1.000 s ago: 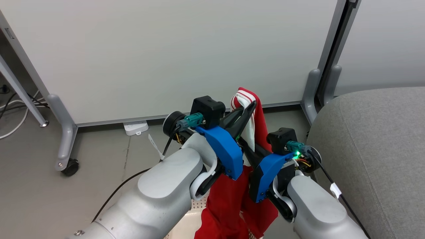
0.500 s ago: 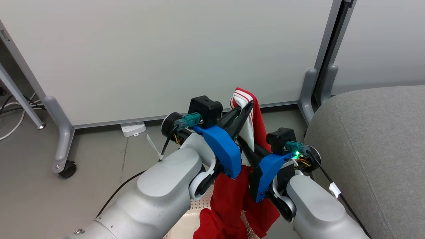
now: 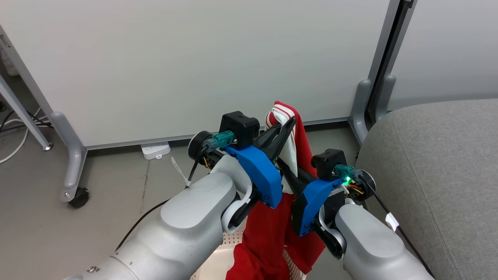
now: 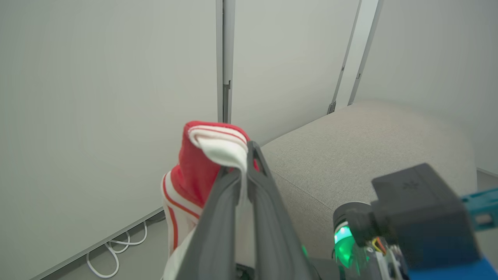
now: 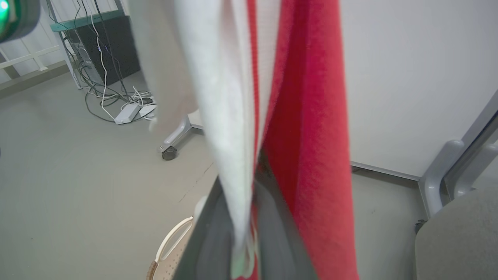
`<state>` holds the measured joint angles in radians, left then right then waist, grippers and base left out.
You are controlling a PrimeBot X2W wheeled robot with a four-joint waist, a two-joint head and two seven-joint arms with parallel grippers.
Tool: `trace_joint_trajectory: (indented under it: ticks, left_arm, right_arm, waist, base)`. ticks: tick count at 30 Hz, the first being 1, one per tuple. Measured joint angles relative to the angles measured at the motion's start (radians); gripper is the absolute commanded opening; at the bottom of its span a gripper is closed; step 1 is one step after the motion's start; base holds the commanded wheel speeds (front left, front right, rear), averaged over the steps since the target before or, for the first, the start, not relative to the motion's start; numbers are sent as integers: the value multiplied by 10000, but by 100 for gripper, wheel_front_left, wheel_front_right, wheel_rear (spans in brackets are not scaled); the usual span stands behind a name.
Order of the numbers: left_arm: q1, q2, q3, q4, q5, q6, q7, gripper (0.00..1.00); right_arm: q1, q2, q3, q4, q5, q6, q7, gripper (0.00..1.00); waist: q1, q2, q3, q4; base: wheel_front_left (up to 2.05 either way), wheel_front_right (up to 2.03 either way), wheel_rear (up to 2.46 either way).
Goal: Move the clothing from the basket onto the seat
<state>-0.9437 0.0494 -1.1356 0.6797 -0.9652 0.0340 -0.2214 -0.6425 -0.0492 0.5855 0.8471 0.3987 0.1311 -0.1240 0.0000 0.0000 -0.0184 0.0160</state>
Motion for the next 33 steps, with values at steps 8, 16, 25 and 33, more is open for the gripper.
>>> trace_joint_trajectory:
  ticks: [8, 16, 25, 33]
  left_arm:
    - [-50, 0, -117, 155, -38, 42, -63, 100]
    - [37, 86, -84, 276, 17, 59, -270, 100]
    - [2169, 1139, 1858, -1952, 2232, 249, -412, 100]
    - [5254, 1632, 4084, -3400, 4242, 40, -412, 100]
  right_arm:
    - [-35, -2, -13, 138, -35, 0, -84, 0]
    - [-47, -2, -59, 213, -81, 0, -128, 0]
    - [-188, -4, -504, 305, -242, 0, -322, 0]
    - [-255, -4, -779, 182, -385, 0, -428, 0]
  waist:
    - [-1, 0, 27, 8]
    - [-1, 0, 70, 14]
    - [-1, 0, 304, 73]
    - [0, 0, 383, 111]
  base:
    - [0, 0, 0]
    - [0, 0, 0]
    - [0, 0, 0]
    - [0, 0, 0]
